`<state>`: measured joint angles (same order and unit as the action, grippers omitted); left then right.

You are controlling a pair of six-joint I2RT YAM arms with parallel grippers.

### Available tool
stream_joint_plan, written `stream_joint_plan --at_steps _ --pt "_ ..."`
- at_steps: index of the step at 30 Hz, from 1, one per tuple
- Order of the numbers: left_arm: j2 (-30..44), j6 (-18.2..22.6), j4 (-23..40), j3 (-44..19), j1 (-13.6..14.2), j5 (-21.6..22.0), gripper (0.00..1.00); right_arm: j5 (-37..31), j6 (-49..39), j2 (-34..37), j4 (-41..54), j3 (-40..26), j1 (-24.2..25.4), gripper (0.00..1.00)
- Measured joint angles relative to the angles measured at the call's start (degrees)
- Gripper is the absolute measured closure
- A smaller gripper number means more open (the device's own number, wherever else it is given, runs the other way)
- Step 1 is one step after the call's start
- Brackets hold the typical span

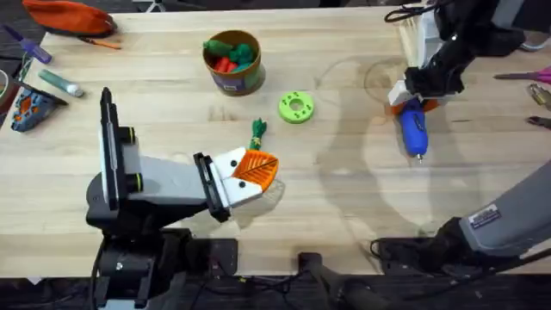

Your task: Pick up the gripper from the table and insert it into the empty holder that is missing its gripper. Then pick up a screw, insert it into the mounting hole, and use the screwdriver to tighten it. Finally, clean up the table by picking up the vegetable and placing it into the bucket.

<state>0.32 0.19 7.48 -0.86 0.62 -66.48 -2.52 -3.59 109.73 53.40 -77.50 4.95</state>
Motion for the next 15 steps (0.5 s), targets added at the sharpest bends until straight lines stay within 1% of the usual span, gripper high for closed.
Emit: stream_joint_plan --at_steps 3,4,6,7,8,15 --pt "-0.02 0.01 -0.02 0.00 -0.01 0.00 0.992 -0.01 -0.68 0.00 -0.12 -0.04 0.00 0.722" --pt "-0.02 -0.01 -0.02 0.00 0.00 0.00 0.992 -0.01 -0.98 0.00 -0.09 -0.04 0.00 0.800" --pt "-0.02 0.00 -0.02 0.00 0.00 0.00 0.992 0.04 -1.15 0.02 0.00 -0.04 0.00 0.902" --pt "-0.02 0.00 -0.02 0.00 0.01 0.00 0.992 0.04 -1.18 0.04 -0.05 -0.04 0.00 0.928" --pt "0.00 0.01 0.00 0.00 0.01 0.00 0.992 0.04 -1.18 0.07 -0.08 -0.04 0.00 0.940" --pt "0.00 -0.01 -0.02 0.00 0.00 0.00 0.992 0.06 -1.21 0.07 -0.06 -0.04 0.00 0.935"
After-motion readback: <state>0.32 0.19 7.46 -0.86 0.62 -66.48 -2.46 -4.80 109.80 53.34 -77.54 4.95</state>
